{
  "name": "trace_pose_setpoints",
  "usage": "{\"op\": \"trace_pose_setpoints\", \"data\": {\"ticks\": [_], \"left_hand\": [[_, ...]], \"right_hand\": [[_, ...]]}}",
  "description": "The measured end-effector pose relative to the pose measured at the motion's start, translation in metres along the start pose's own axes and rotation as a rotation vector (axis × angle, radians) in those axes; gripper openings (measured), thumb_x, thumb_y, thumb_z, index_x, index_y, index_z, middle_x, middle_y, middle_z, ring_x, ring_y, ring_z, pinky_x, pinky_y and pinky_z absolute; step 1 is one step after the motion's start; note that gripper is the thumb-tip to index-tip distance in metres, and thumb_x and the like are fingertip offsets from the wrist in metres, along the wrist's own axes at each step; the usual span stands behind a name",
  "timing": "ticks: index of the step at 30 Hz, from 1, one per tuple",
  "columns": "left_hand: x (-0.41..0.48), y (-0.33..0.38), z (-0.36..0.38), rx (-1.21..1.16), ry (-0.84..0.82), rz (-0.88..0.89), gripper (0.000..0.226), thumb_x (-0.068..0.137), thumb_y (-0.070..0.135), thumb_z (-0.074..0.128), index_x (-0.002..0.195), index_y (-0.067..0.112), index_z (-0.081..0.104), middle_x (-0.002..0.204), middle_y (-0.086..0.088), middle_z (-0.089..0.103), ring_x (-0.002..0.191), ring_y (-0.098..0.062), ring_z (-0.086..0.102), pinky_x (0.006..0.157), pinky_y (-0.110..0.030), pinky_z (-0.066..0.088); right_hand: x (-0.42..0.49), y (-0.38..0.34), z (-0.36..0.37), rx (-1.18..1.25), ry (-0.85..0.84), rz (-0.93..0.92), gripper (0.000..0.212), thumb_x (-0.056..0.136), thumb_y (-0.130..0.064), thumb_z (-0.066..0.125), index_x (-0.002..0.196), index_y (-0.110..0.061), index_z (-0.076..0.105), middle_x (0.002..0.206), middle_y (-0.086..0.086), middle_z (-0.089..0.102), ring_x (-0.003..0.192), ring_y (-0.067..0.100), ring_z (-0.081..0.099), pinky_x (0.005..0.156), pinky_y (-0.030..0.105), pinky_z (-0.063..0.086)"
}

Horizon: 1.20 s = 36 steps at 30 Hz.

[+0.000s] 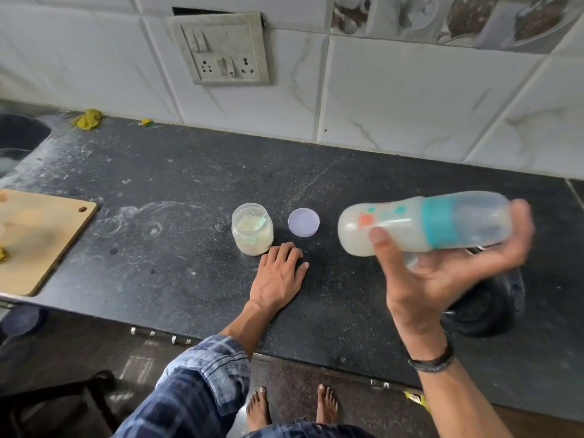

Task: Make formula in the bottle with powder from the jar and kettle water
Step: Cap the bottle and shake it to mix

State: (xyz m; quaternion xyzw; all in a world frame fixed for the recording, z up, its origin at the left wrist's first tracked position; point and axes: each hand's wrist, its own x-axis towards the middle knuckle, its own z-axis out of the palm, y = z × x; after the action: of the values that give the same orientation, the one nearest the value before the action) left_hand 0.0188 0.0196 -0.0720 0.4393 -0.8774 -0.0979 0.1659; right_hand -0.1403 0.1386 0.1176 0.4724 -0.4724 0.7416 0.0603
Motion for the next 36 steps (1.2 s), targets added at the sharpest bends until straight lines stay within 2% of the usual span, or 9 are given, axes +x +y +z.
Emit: {"op": "trace_pose_setpoints", "data": {"ticks": [2,4,10,14,20,23,27,30,36], "left_hand": [[-0.001,-0.001,0.000,0.002,-0.006,0.001,0.030,0.106,0.044,0.046,0.120,0.020,0.057,0.127,0.001,0.054,0.106,-0.025,0.051,0.092,-0.041,0.043],[-0.001,-0.002,0.001,0.004,-0.009,0.008,0.032,0.106,0.045,0.045,0.122,0.020,0.057,0.129,0.001,0.054,0.107,-0.025,0.050,0.093,-0.040,0.042],[0.000,-0.002,0.001,-0.002,-0.008,0.007,0.035,0.106,0.046,0.044,0.126,0.019,0.056,0.129,0.000,0.054,0.108,-0.024,0.050,0.093,-0.041,0.043],[-0.001,-0.003,0.004,-0.018,0.025,0.026,0.038,0.105,0.045,0.046,0.130,0.018,0.055,0.128,0.000,0.055,0.106,-0.024,0.051,0.092,-0.042,0.044],[0.000,-0.005,0.007,-0.021,0.036,0.020,0.029,0.105,0.046,0.046,0.117,0.022,0.055,0.124,0.002,0.053,0.104,-0.022,0.049,0.090,-0.040,0.043],[-0.001,-0.005,0.008,-0.035,0.046,0.031,0.029,0.105,0.045,0.047,0.118,0.021,0.054,0.124,0.002,0.053,0.105,-0.023,0.049,0.090,-0.040,0.043],[0.001,-0.004,0.007,-0.033,0.037,0.018,0.029,0.105,0.046,0.045,0.118,0.022,0.054,0.124,0.003,0.053,0.105,-0.022,0.049,0.091,-0.040,0.044],[-0.001,-0.005,0.006,-0.024,0.018,0.011,0.030,0.105,0.046,0.045,0.120,0.022,0.055,0.127,0.002,0.053,0.107,-0.022,0.049,0.093,-0.040,0.043],[0.000,-0.004,0.005,-0.022,0.029,0.024,0.029,0.105,0.046,0.044,0.117,0.021,0.055,0.123,0.002,0.053,0.104,-0.022,0.049,0.090,-0.040,0.044]], "right_hand": [[0.000,0.003,0.004,-0.001,-0.039,0.153,0.113,0.078,-0.033,0.096,0.148,0.006,0.016,0.151,0.022,0.040,0.129,0.045,0.056,0.100,0.053,0.058],[-0.008,-0.002,0.009,-0.078,-0.230,0.280,0.105,0.075,-0.029,0.097,0.152,-0.012,0.028,0.143,-0.002,0.050,0.122,0.023,0.065,0.095,0.047,0.061],[-0.010,-0.007,0.014,-0.009,-0.127,-0.014,0.104,0.076,-0.009,0.092,0.150,-0.013,0.019,0.155,-0.013,0.038,0.136,0.010,0.051,0.105,0.030,0.055],[-0.019,-0.011,0.021,-0.086,-0.242,0.233,0.103,0.071,-0.009,0.098,0.146,-0.031,0.031,0.145,-0.005,0.048,0.123,0.019,0.063,0.097,0.053,0.058],[-0.015,0.006,0.009,-0.047,0.100,0.133,0.125,0.076,-0.040,0.095,0.148,0.007,0.004,0.151,0.042,0.026,0.133,0.066,0.041,0.105,0.075,0.043],[-0.020,-0.005,0.019,-0.087,-0.132,0.099,0.103,0.072,-0.017,0.095,0.149,-0.029,0.028,0.140,0.006,0.047,0.121,0.046,0.059,0.098,0.064,0.054],[-0.013,-0.006,0.013,-0.077,0.011,-0.112,0.099,0.083,-0.028,0.091,0.150,-0.012,0.021,0.148,0.021,0.032,0.127,0.036,0.048,0.102,0.054,0.054],[-0.018,-0.006,0.021,-0.086,-0.073,0.096,0.096,0.078,-0.019,0.092,0.144,0.002,0.026,0.139,0.036,0.038,0.119,0.030,0.056,0.101,0.043,0.056],[-0.005,-0.004,0.011,-0.043,0.021,-0.159,0.097,0.082,-0.021,0.090,0.151,-0.014,0.023,0.154,-0.007,0.035,0.135,0.015,0.047,0.108,0.033,0.049]]}}
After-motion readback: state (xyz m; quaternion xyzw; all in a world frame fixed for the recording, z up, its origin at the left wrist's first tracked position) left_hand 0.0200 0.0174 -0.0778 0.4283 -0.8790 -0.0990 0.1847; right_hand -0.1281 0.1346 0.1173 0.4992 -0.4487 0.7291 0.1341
